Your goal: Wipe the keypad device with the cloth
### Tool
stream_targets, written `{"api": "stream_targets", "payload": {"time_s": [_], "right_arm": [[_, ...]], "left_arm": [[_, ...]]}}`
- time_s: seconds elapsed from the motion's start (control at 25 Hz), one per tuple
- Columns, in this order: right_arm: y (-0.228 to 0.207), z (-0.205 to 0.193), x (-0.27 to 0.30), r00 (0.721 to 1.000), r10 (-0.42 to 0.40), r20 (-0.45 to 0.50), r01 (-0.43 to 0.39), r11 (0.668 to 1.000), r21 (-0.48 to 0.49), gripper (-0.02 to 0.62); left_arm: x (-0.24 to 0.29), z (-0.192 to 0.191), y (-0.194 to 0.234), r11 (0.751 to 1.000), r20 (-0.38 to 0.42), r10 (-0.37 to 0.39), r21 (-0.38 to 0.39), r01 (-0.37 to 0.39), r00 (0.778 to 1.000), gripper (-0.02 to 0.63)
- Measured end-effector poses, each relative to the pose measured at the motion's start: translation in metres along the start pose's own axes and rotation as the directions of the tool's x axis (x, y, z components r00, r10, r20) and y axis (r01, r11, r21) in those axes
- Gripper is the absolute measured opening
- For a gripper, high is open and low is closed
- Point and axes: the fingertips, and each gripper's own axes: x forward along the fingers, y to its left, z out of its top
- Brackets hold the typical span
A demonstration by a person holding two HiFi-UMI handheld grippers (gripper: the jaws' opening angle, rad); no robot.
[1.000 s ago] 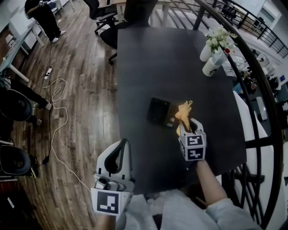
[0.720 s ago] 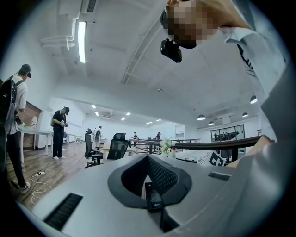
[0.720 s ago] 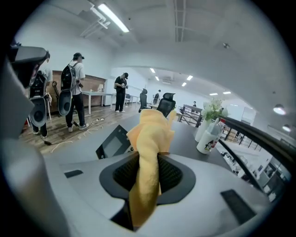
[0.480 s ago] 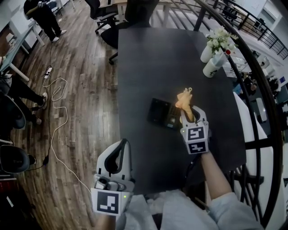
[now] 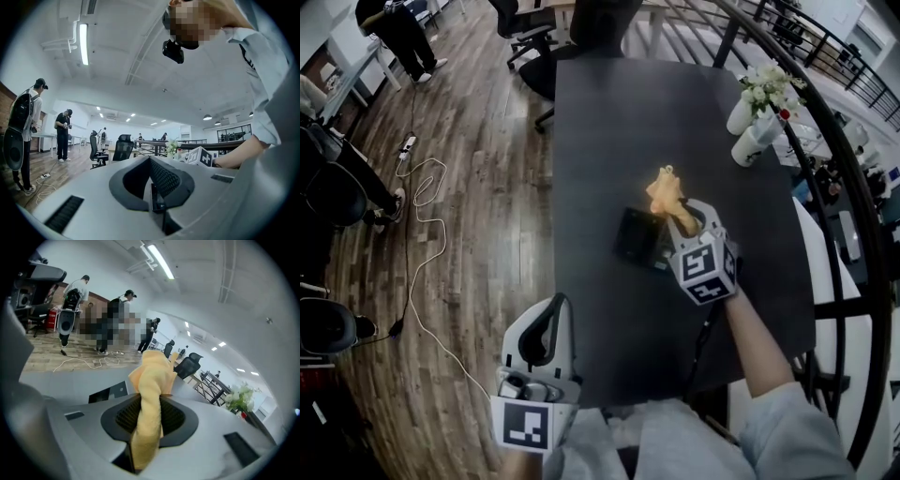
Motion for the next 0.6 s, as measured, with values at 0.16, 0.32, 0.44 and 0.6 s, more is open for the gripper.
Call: {"api": "stream_targets", "payload": {"time_s": [0.16,0.32,0.44,0.6], "right_arm": [[0.005,0.007,0.011,0.999,0.039,-0.021,-0.042,0.984,-0.173,0.098],[0.018,0.010,0.021,0.995,0.080,-0.056,-0.095,0.928,-0.361,0.098],[0.029,0.014,0.029,0.990,0.126,-0.067,-0.143,0.892,-0.429,0.098],[0.040,0.020,0.038,0.978,0.191,-0.084,-0.208,0.854,-0.477,0.098]], "left_arm": [[-0.001,0.000,0.003,1.000,0.001,0.016,-0.001,-0.016,1.000,0.012],[-0.001,-0.001,0.005,1.000,-0.003,0.028,-0.003,-0.028,1.000,0.012],[0.000,-0.001,0.007,0.999,-0.005,0.032,-0.001,-0.032,0.999,0.012],[0.001,-0.002,0.006,0.999,-0.018,0.033,0.001,-0.033,0.999,0.012]]}}
